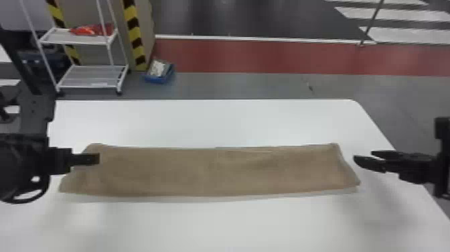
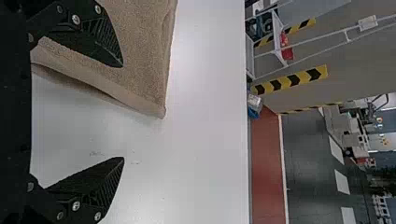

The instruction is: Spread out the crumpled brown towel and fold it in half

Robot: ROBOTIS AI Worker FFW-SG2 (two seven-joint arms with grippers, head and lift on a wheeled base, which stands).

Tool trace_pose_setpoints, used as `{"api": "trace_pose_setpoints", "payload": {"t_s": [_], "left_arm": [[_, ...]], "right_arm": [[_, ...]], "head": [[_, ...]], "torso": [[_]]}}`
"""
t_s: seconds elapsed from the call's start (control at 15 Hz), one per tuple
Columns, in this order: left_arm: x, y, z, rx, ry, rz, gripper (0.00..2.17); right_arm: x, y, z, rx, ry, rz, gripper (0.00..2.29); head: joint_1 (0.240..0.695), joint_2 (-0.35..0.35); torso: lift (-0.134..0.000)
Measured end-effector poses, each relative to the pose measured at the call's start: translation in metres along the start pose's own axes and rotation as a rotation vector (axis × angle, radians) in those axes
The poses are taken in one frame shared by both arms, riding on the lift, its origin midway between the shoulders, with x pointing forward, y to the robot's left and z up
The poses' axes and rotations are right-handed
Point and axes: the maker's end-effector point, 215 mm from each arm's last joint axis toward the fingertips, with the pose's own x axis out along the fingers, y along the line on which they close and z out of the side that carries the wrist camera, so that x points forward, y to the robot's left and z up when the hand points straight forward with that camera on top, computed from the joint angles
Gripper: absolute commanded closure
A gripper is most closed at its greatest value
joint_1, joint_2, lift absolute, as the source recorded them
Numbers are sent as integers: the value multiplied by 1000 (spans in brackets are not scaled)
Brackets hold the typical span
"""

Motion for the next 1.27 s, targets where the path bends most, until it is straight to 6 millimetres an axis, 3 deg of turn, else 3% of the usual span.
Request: {"api": "trace_pose_setpoints", "payload": {"t_s": [0.47, 1.27], "left_arm": [[0, 6, -2, 3, 6, 11, 83], [1, 0, -7, 16, 14, 15, 83]], "right_arm": [[10, 12, -10, 12, 33, 16, 205], [8, 5, -5, -10, 14, -9, 279]], "head": [[695, -42], [695, -52]], "torso": [[-128], [-128]]}}
